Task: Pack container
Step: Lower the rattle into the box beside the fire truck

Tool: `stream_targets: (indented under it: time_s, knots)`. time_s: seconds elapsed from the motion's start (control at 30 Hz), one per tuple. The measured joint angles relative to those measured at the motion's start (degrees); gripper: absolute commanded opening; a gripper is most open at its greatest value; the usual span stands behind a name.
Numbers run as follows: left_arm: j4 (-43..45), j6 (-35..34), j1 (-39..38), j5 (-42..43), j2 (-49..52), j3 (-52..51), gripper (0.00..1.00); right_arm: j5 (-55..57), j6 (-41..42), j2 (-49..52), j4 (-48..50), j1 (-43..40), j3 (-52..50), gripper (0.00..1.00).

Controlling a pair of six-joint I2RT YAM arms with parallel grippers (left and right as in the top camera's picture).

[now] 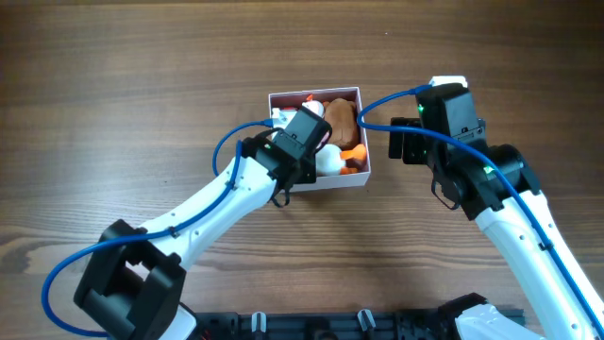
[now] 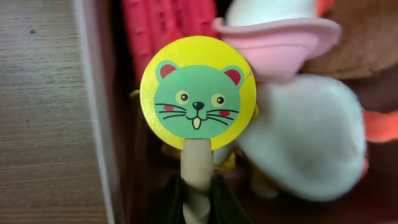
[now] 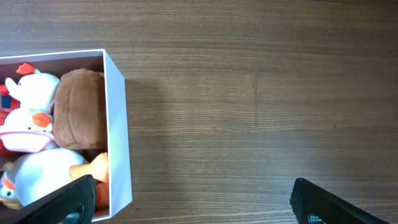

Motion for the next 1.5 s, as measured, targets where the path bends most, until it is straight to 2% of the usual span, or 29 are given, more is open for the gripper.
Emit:
stream_targets:
  time_s: [0.2,0.37,0.4,0.43,0.47,0.53,0.67,0.73,0.8,0.87,0.97,1.03,1.23,1.5]
  knots:
    - [1.3,6.4,-3.5,0.2,0.0,0.0,0.04,0.0,0.0,0.0,0.0,0.0,0.0,1.0]
    - [1.2,8.4,-3.8,0.3,0.0,0.0,0.04,0.0,0.0,0.0,0.0,0.0,0.0,1.0]
    - [1.2,8.6,-3.8,0.3,0.0,0.0,0.12,0.0,0.0,0.0,0.0,0.0,0.0,0.99]
    - [1.2,8.6,-3.8,0.3,0.0,0.0,0.34,0.0,0.0,0.0,0.0,0.0,0.0,0.99]
    - [1.2,8.8,-3.8,0.3,0.0,0.0,0.47,0.0,0.0,0.0,0.0,0.0,0.0,1.0]
    - [1.3,9.6,-3.8,0.5,0.0,0.0,0.58,0.0,0.0,0.0,0.0,0.0,0.0,0.99]
    - [1.3,11.1,-3.8,0.8,0.0,0.0,0.64,0.0,0.0,0.0,0.0,0.0,0.0,1.0]
    - [1.4,11.5,-3.8,0.6,0.0,0.0,0.64,0.0,0.0,0.0,0.0,0.0,0.0,0.99]
    - [1.5,11.8,-3.8,0.4,0.0,0.0,0.59,0.0,0.0,0.0,0.0,0.0,0.0,0.99]
    - [2.1,11.9,-3.8,0.3,0.0,0.0,0.48,0.0,0.0,0.0,0.0,0.0,0.0,1.0]
    - [4.5,12.5,-3.8,0.2,0.0,0.0,0.15,0.0,0.0,0.0,0.0,0.0,0.0,0.99]
    - [6.6,12.5,-3.8,0.2,0.0,0.0,0.04,0.0,0.0,0.0,0.0,0.0,0.0,0.99]
    - [11.2,12.9,-3.8,-1.2,0.0,0.0,0.04,0.0,0.0,0.0,0.0,0.0,0.0,1.0]
    - [13.7,12.9,-3.8,-9.2,0.4,0.0,0.04,0.0,0.0,0.0,0.0,0.0,0.0,1.0]
